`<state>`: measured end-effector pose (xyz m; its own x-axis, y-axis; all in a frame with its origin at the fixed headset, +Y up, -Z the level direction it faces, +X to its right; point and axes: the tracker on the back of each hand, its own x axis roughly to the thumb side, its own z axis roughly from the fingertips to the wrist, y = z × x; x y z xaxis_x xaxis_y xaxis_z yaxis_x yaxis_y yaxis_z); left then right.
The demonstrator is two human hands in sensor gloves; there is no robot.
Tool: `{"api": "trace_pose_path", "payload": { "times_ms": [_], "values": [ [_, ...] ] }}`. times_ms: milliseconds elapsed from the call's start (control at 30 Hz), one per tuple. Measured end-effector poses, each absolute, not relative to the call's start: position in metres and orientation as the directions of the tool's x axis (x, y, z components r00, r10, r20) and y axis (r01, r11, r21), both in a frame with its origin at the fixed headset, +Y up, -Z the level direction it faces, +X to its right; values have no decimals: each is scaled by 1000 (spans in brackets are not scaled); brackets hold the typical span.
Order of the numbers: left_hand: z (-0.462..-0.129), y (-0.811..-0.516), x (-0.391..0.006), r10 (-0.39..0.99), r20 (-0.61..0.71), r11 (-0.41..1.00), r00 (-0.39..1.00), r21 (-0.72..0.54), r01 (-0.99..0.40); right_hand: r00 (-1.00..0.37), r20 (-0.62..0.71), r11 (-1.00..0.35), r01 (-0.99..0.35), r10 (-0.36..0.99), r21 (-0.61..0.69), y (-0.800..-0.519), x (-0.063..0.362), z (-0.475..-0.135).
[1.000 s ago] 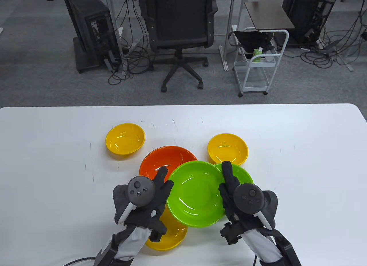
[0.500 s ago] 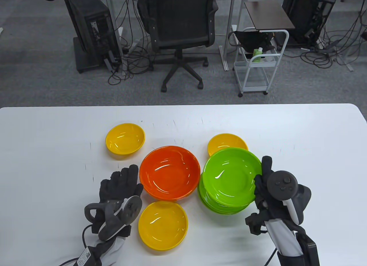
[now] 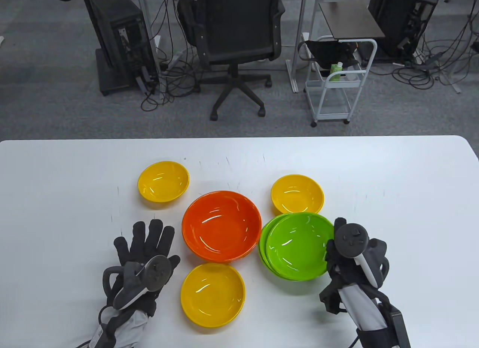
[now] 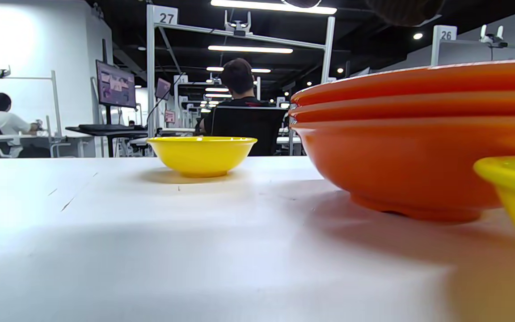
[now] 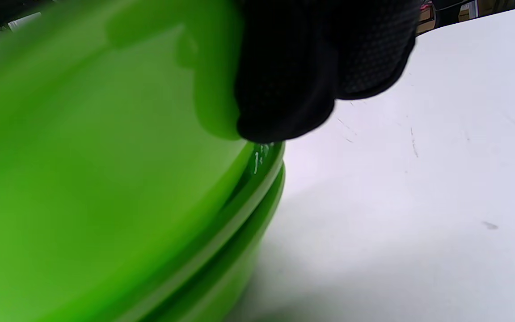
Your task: Nest bowls by color group
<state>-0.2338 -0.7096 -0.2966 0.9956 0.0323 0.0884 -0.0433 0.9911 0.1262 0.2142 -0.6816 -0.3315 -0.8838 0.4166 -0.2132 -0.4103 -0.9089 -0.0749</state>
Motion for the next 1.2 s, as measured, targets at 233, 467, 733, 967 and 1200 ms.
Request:
{"api": "trace_pose_path", "payload": {
  "times_ms": [233,467,733,967,1200],
  "values": [
    [-296,-711,-234,36,76,993,996,109,-44,-901,-264,-938,-338,345,-73,-689,217,-331],
    [-296,-711,-233,36,74,995,997,88,-42,-905,-279,-943,-333,320,-1,-706,217,-335],
    [-296,-712,-234,43,74,996,996,72,-49,-906,-284,-939,-341,314,48,-724,215,-337],
    [-296,-712,-235,50,77,997,996,63,-55,-905,-274,-933,-356,327,62,-721,217,-338],
    [-296,-712,-235,52,77,997,996,55,-57,-860,-268,-894,-449,433,-6,-688,224,-342]
  ]
}}
